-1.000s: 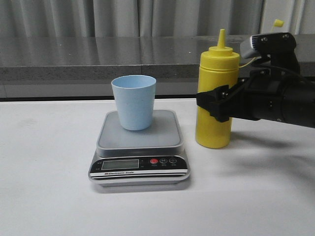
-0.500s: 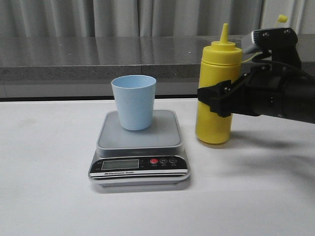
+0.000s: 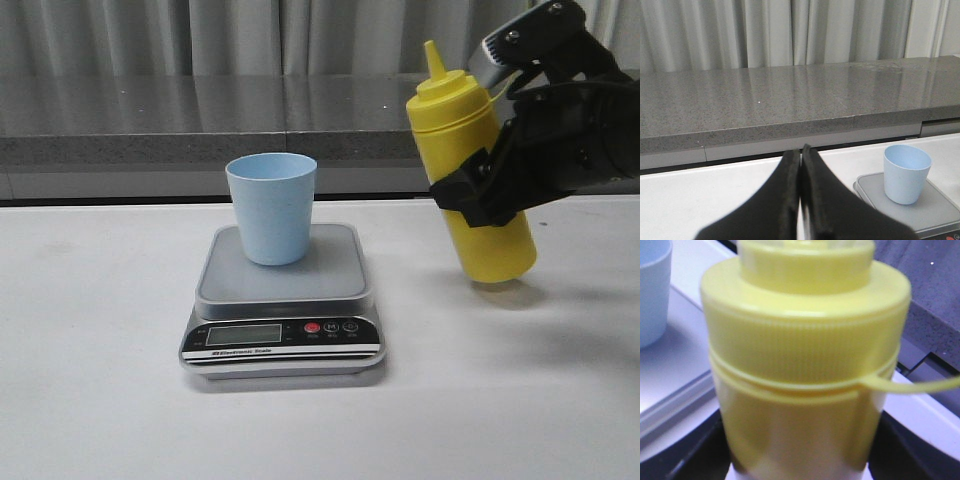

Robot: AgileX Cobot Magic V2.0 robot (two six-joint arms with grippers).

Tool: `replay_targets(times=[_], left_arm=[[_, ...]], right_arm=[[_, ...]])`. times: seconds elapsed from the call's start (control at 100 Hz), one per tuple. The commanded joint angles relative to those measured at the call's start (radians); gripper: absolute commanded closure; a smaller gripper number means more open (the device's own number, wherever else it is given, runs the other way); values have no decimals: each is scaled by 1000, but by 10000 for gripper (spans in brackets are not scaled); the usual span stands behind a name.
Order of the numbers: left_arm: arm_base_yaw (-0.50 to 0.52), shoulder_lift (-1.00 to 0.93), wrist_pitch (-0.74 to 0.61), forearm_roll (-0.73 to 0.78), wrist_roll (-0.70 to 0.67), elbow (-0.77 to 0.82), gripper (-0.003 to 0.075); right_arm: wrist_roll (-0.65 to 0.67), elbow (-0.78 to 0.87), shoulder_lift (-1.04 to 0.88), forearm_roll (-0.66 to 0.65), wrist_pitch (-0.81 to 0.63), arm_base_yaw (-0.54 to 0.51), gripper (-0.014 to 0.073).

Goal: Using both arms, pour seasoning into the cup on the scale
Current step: 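Lift the yellow bottle and tilt its nozzle down toward the cup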

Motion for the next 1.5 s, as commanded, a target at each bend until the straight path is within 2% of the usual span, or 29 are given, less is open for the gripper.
replay_targets(times=[0.0, 0.39, 0.74, 0.9, 1.49], left_arm=[[1, 10, -77, -3, 1, -27, 740], [1, 10, -77, -3, 1, -27, 740], [1, 10, -77, -3, 1, -27, 740], [1, 10, -77, -3, 1, -27, 740], [1, 10, -77, -3, 1, -27, 740]], right_arm=[[-22, -79, -48, -51, 79, 29, 284], [-25, -356, -13, -285, 531, 205, 284], [-25, -494, 65, -544, 834, 306, 284], [-25, -501, 86, -656, 908, 332, 284], [-25, -501, 86, -831, 979, 340, 284]])
